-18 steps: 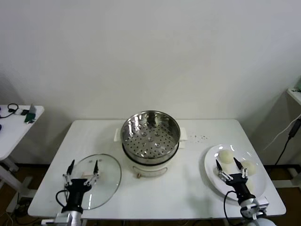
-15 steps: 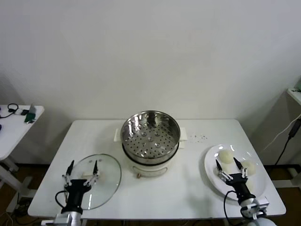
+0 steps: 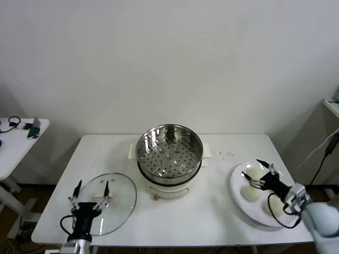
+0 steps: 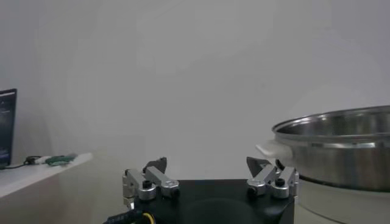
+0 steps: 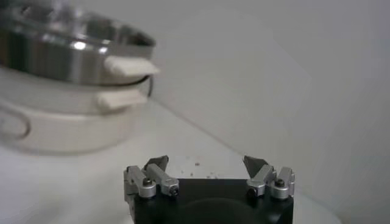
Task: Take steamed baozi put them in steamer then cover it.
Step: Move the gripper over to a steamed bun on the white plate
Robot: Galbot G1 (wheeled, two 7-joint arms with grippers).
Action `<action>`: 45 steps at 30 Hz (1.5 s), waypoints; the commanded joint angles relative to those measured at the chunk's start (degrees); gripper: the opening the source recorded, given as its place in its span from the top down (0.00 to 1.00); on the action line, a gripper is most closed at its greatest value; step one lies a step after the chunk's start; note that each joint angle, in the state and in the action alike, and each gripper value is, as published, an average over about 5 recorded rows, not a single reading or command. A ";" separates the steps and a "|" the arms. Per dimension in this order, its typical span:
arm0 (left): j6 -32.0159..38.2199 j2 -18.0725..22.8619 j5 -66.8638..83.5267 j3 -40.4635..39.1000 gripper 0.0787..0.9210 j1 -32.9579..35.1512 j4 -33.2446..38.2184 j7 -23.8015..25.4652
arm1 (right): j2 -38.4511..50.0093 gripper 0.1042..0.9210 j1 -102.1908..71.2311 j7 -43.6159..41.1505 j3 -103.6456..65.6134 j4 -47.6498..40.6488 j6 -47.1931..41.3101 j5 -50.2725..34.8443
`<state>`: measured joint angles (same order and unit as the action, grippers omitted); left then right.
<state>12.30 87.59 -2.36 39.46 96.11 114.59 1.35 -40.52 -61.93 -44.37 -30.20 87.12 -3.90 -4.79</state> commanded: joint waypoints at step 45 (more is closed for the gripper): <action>-4.14 -1.94 6.50 1.63 0.12 -1.81 -0.01 -0.15 | -6.31 0.12 62.62 -21.90 76.37 -38.67 1.76 14.83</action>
<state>8.66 85.70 2.65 41.01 94.37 114.49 1.14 -44.35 -0.13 -66.32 44.67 50.57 -2.21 8.86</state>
